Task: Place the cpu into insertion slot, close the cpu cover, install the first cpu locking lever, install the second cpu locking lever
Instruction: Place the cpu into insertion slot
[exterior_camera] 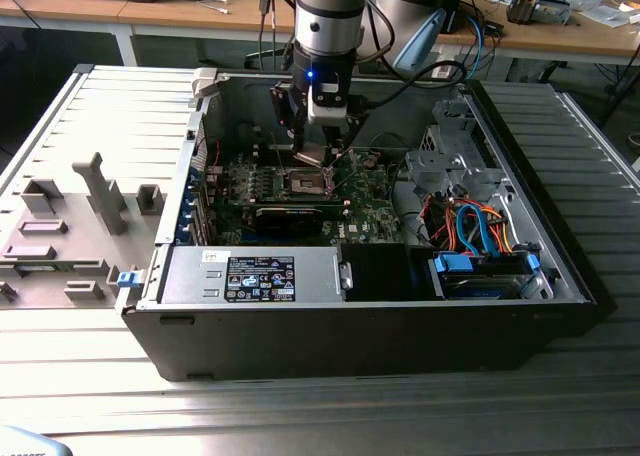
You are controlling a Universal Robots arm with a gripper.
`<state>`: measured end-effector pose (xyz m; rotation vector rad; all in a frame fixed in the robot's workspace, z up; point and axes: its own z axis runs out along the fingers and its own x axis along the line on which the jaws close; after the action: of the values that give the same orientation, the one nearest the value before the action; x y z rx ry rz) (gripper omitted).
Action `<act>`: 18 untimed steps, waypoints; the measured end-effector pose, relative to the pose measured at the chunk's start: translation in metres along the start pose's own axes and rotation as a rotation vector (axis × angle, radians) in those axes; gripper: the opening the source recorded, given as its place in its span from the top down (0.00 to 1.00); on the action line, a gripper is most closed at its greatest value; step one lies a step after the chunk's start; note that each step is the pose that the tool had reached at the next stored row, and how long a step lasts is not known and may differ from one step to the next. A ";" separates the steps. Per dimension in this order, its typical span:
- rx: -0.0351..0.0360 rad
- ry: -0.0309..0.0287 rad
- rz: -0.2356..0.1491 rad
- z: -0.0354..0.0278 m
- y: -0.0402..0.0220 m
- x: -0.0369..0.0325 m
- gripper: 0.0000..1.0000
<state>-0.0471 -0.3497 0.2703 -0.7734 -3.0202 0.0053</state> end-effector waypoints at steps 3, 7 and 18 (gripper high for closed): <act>0.0000 0.0000 0.003 0.0001 0.0000 0.0000 0.45; -0.0001 0.0001 0.007 0.0002 0.0000 0.0000 0.45; -0.0004 0.0002 0.022 0.0006 0.0000 0.0000 0.45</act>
<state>-0.0471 -0.3497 0.2697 -0.8062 -3.0115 0.0050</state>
